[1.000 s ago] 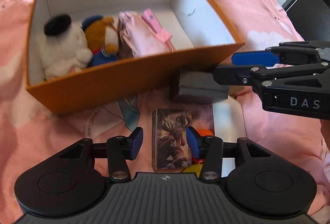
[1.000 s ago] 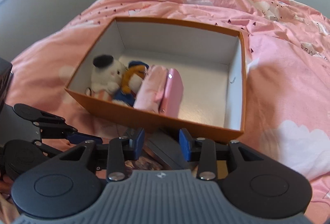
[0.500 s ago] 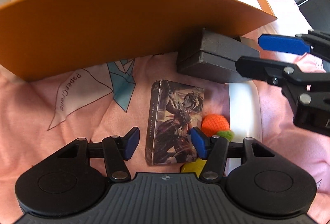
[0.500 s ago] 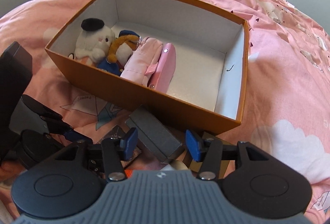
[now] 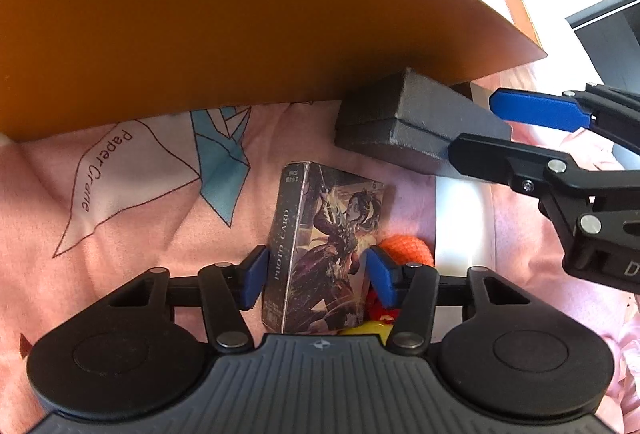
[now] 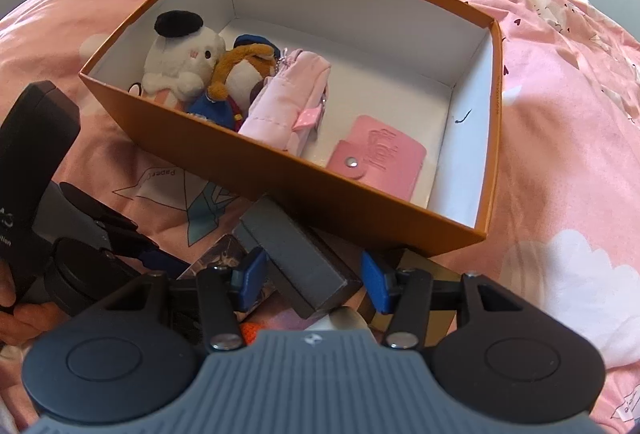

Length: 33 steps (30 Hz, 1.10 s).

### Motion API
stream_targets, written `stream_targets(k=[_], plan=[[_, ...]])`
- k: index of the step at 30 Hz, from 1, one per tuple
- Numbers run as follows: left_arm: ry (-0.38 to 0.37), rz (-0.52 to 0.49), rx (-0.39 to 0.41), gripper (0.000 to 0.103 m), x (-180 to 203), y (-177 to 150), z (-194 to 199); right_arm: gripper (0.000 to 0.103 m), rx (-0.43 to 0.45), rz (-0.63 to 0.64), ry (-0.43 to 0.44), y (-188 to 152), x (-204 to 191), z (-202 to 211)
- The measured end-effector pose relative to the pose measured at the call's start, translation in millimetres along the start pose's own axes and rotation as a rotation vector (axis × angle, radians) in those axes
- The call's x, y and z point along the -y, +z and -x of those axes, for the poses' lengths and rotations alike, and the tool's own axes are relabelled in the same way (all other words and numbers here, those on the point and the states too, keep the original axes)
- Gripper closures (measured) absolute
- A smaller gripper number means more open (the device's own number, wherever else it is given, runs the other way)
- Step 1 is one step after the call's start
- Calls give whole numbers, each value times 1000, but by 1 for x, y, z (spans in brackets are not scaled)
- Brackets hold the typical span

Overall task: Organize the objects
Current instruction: 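Grasp the silver photo card box with left gripper while right gripper grasps gray box, then carry both boxes over the orange box and lower them inside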

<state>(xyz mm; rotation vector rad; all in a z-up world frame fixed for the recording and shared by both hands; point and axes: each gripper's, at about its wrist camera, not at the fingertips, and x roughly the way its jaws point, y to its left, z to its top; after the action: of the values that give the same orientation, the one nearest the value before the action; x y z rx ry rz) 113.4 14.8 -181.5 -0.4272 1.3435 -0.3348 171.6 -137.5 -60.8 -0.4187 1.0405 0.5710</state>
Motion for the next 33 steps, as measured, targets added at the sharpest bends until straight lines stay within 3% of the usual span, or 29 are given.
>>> stream_targets(k=[5,14,19,26,33], plan=[[12,14,23,61,1,-3,17,48,-6,48,2,3,-3,0],[27,-25,17,76,12,-11,43,48,-33,220,2,7,-21,-4],[24,-41,11,77,13,-13,43,48,-52,280,6,8,-22,-8],[9,-55,3,77,9,-19,40,48,-109,314,78,9,-18,-17],[37,-54,26,78,9,-27,51,55,-162,408,70,6,-25,-27]])
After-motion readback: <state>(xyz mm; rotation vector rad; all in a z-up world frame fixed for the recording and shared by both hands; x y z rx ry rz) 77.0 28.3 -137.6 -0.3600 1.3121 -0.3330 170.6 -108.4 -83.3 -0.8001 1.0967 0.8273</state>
